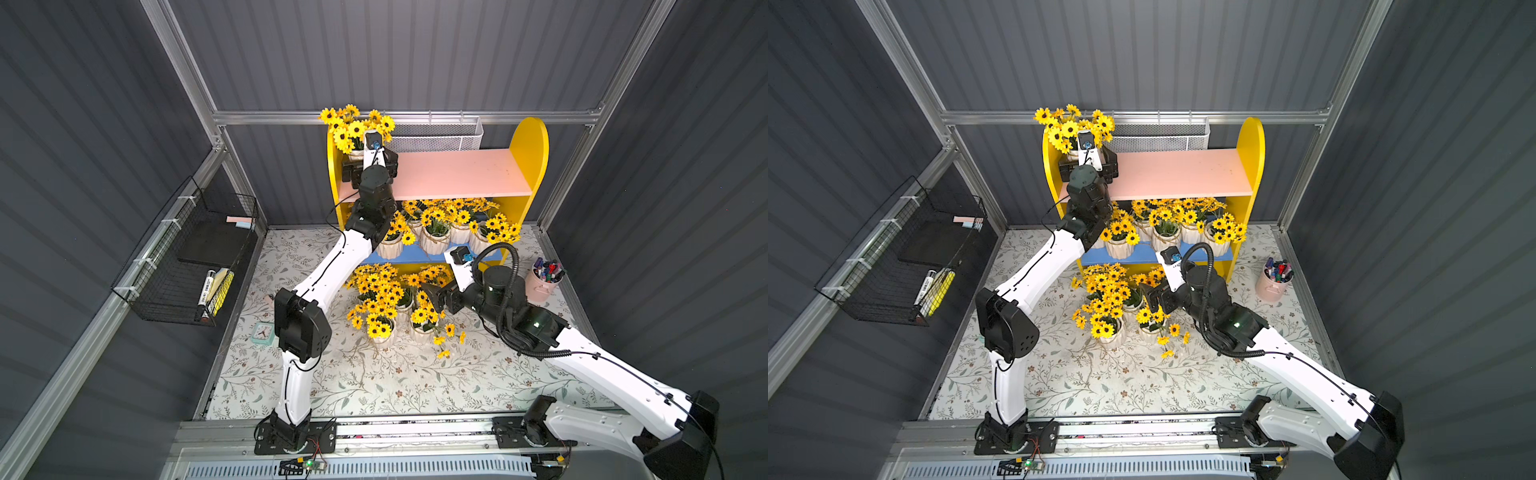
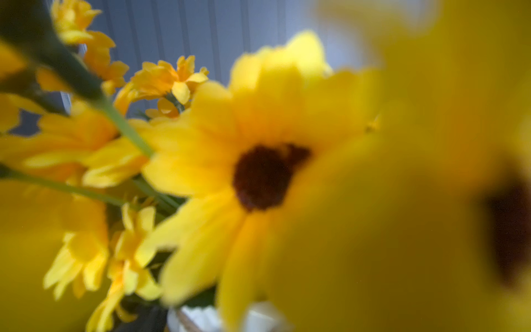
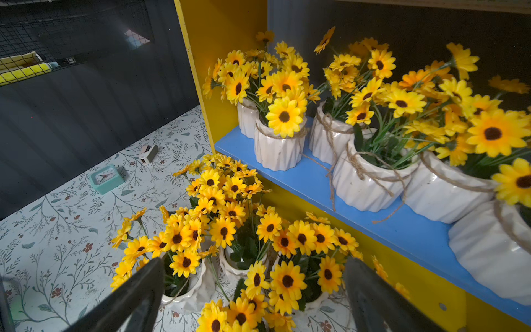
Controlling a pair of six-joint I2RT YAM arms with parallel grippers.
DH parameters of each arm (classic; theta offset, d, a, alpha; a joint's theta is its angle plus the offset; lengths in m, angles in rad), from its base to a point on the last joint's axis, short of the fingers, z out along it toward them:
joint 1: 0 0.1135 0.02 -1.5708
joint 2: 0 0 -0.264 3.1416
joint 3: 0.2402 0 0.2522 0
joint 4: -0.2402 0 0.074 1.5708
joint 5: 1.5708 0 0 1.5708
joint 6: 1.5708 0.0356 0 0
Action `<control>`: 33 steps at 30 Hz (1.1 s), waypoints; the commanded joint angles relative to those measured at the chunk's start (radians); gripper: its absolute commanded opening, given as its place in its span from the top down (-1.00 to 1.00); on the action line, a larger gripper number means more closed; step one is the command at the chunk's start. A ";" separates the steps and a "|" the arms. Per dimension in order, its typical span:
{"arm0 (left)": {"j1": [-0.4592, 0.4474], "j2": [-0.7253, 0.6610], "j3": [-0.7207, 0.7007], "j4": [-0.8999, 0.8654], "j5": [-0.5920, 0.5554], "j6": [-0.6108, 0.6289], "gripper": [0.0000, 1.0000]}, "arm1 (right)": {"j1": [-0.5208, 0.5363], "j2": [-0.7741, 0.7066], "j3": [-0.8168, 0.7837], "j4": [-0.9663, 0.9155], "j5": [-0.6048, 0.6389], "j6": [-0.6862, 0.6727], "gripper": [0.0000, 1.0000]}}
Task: Take the sunflower pots off the shelves
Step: Pick up the sunflower pot from the shelf.
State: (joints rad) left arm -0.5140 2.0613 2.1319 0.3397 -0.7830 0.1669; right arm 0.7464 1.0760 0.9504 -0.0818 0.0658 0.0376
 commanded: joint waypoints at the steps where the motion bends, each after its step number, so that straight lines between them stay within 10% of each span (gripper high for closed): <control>1: -0.019 -0.026 -0.023 -0.042 0.061 -0.028 -0.99 | -0.005 -0.001 0.023 0.014 -0.018 -0.002 -0.98; 33: 0.129 -0.132 -0.028 -0.336 0.501 -0.173 -0.99 | -0.036 -0.017 -0.016 0.045 -0.041 -0.007 -0.98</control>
State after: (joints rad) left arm -0.4000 1.9434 2.0747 0.0368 -0.3084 0.0055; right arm 0.7139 1.0809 0.9482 -0.0650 0.0364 0.0372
